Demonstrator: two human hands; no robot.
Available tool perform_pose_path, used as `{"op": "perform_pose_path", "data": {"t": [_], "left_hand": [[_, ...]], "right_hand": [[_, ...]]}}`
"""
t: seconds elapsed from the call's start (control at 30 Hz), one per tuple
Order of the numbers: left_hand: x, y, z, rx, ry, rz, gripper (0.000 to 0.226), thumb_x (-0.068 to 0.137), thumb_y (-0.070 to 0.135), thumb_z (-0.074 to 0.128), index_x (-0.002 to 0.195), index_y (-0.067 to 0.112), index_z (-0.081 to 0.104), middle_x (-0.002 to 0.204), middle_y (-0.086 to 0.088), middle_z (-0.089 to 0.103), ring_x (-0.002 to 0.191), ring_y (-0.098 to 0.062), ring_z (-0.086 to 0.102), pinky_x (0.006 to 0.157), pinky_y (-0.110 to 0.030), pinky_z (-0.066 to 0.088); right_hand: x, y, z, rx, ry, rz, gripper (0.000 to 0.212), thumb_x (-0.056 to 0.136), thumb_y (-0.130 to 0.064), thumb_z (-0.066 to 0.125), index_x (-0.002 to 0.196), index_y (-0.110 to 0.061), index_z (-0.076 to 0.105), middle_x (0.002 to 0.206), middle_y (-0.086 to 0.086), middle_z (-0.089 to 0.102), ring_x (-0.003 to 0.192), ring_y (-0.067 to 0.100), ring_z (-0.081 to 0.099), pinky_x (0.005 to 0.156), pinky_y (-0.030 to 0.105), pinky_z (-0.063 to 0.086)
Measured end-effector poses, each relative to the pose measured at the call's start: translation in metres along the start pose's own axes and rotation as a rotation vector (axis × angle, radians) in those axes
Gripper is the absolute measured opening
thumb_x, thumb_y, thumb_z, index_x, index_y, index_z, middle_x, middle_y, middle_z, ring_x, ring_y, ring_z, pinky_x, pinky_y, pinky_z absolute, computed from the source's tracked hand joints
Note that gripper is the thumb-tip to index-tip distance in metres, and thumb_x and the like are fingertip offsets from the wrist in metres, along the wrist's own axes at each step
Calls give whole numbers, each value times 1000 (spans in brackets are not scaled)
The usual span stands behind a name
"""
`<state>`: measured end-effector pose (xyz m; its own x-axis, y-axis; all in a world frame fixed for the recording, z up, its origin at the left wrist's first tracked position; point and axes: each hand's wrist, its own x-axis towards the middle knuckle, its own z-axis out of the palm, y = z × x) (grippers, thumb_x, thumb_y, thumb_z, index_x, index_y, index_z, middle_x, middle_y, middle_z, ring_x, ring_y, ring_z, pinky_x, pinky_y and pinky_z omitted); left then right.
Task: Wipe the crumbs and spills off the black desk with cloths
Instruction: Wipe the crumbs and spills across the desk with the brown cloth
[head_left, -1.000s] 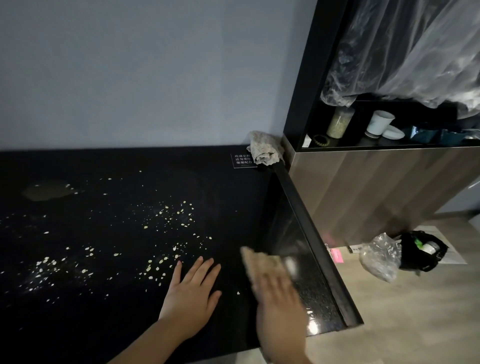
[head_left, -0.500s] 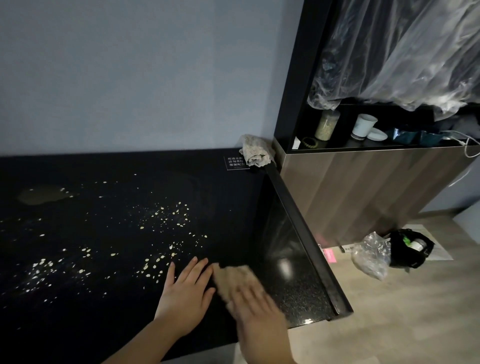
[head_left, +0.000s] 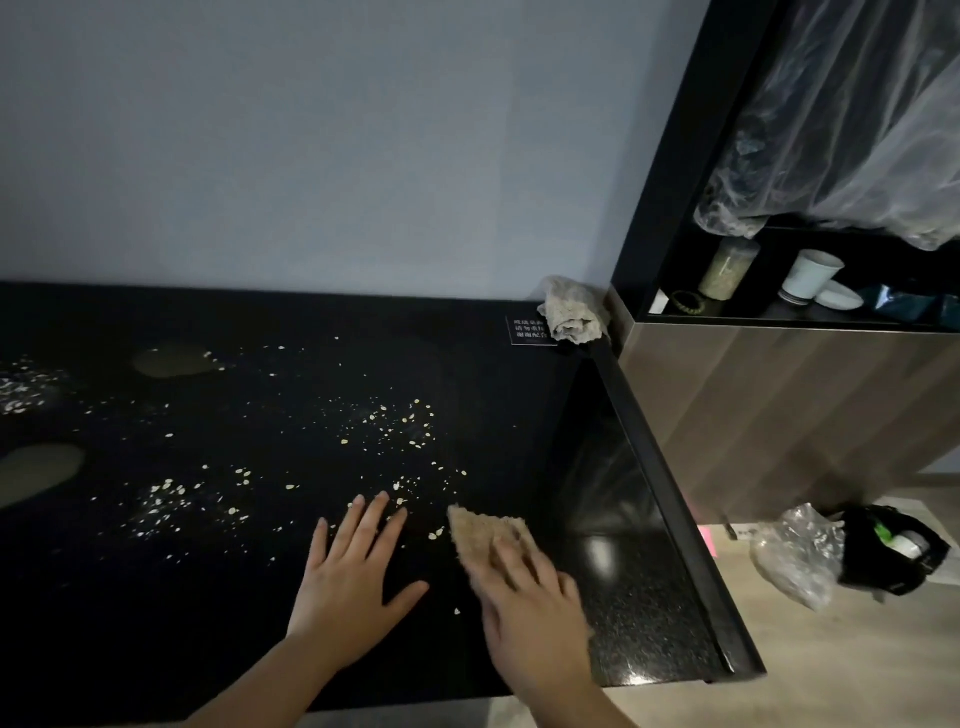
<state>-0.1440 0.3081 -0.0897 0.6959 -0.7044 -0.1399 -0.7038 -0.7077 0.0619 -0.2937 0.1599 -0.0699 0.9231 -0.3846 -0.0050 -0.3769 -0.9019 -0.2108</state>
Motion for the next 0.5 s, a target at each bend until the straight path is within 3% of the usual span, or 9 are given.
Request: {"op": "perform_pose_path", "data": {"t": [0.07, 0.1, 0.17, 0.2, 0.27, 0.4, 0.5], "left_hand": [[-2, -11, 0, -27, 11, -46, 83, 83, 76, 10, 137, 19, 37, 142, -6, 44, 133, -23, 28, 105, -46, 16], [-3, -16, 0, -36, 30, -71, 87, 81, 78, 9, 139, 19, 36, 144, -6, 41, 135, -23, 25, 107, -46, 16], [-3, -27, 0, -29, 77, -105, 103, 70, 87, 0, 147, 21, 20, 154, -3, 18, 143, -22, 8, 114, -47, 10], [-2, -32, 1, -37, 114, -105, 111, 60, 91, -9, 147, 24, 5, 155, 1, 0, 144, -20, -6, 114, -47, 1], [-4, -42, -1, -99, 107, -146, 118, 45, 93, -20, 142, 27, -12, 149, 6, -20, 138, -15, -22, 110, -44, -13], [-7, -57, 1, -97, 125, -205, 124, 47, 92, -21, 149, 25, -2, 158, 0, -6, 140, -15, -17, 112, -44, -10], [-8, -62, 4, -104, 134, -207, 118, 55, 91, -16, 149, 24, 7, 157, -5, 10, 142, -18, -6, 114, -47, -3]], "right_hand": [[13, 26, -3, -52, 15, 137, 55, 73, -35, 38, 124, -34, 58, 126, -2, 61, 112, 22, 60, 72, 43, 51], [19, 37, -6, -83, 90, 227, 53, 77, -33, 39, 126, -31, 57, 132, 1, 57, 118, 24, 55, 82, 46, 47], [33, 47, -5, -110, 128, 401, 52, 91, -31, 35, 143, -27, 37, 152, 3, 32, 140, 23, 27, 104, 46, 30], [39, 43, -2, -93, 140, 443, 53, 93, -31, 33, 146, -24, 31, 154, 4, 26, 143, 23, 17, 108, 44, 26], [44, 17, 6, -29, 166, 362, 54, 87, -28, 35, 139, -17, 45, 146, 8, 41, 139, 27, 29, 100, 44, 41], [36, -31, 23, -11, 83, -39, 50, 78, -33, 37, 117, -19, 65, 123, 1, 63, 116, 23, 58, 82, 37, 53], [44, -8, 14, -51, 113, 23, 47, 76, -29, 38, 112, -21, 67, 121, 2, 65, 113, 22, 61, 78, 37, 53]]}}
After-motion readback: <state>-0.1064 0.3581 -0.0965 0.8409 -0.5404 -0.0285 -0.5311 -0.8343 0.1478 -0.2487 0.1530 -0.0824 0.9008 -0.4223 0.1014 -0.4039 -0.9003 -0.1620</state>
